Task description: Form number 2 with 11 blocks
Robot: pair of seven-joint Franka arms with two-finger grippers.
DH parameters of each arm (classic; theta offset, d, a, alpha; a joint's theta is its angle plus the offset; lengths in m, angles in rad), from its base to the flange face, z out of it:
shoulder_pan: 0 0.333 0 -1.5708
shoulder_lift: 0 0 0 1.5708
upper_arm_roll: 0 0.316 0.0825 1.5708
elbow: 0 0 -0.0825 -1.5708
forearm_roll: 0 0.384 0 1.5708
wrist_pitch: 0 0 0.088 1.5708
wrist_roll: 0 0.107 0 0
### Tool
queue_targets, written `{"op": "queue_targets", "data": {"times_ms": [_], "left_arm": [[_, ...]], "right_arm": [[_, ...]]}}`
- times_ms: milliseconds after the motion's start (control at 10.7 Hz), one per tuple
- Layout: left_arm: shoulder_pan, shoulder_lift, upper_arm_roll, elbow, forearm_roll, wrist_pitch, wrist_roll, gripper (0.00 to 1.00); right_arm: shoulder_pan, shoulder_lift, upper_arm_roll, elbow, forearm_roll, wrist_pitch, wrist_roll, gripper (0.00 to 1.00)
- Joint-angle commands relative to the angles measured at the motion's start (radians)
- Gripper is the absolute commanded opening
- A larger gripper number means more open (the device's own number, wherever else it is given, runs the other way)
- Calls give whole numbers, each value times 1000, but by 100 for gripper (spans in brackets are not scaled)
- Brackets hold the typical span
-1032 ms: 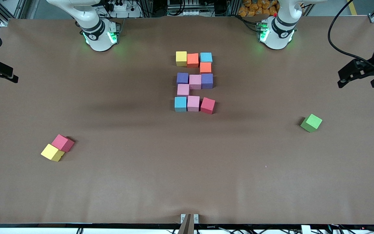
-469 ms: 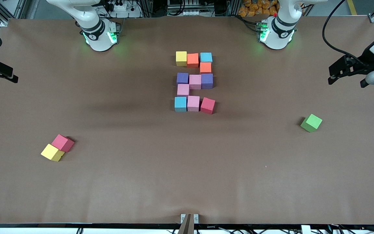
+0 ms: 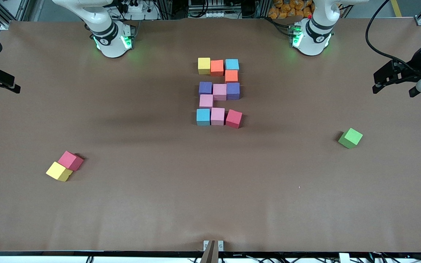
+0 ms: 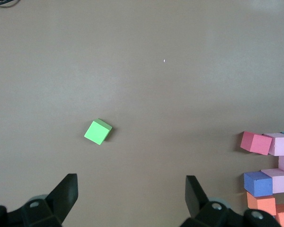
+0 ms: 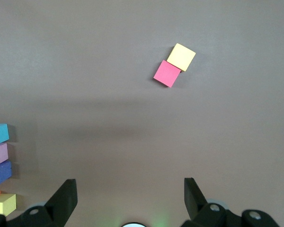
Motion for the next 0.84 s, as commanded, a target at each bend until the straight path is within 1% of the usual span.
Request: {"op": "queue_targets", "data": {"times_ms": [0,751], "left_arm": [[-1,-20,11,-14,9,2,8,100],[-4,-25,22,-17,-5,-18,22,100]], "right_arm": [[-14,-7,10,-2,3,1,7,100],[-14,-7,10,-2,6,0,7,100]]}}
